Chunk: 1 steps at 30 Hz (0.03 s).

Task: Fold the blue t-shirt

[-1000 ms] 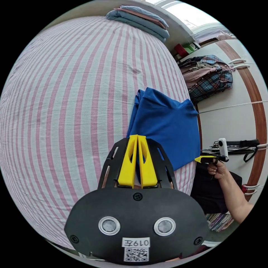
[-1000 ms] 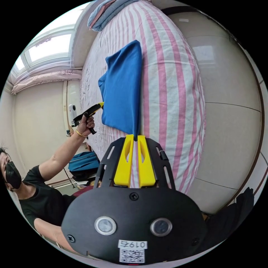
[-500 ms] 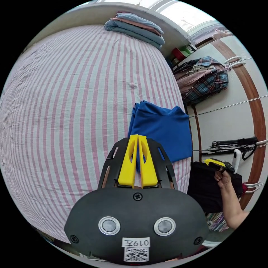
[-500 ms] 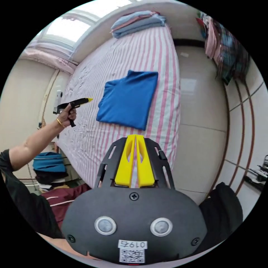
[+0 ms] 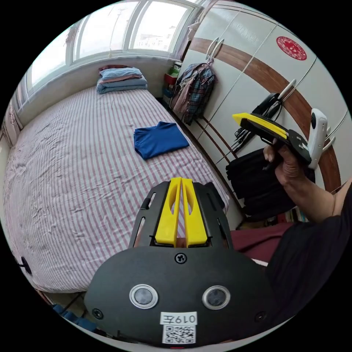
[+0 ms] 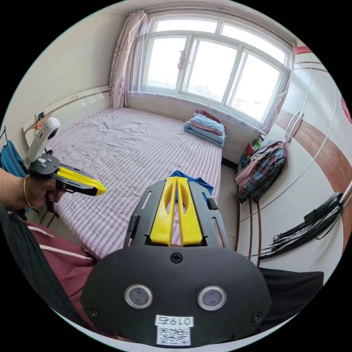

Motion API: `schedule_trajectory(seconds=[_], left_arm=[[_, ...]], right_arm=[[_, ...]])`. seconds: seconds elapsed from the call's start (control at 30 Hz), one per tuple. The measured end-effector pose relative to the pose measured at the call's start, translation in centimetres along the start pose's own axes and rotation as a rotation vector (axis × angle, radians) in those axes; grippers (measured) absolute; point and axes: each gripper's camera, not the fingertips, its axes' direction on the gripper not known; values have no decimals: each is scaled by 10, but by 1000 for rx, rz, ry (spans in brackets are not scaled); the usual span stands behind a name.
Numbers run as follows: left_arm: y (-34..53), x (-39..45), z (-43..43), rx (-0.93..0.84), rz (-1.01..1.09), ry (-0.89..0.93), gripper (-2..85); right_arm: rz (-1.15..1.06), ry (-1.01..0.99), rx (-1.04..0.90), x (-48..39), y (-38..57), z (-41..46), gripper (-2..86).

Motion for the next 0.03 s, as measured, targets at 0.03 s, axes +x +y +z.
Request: schedule_trajectory(seconds=[0.03], left_arm=[[17,24,-22,20,14,-23,7]], right_arm=[[-49,-11,30,-16,11,-25,-9]])
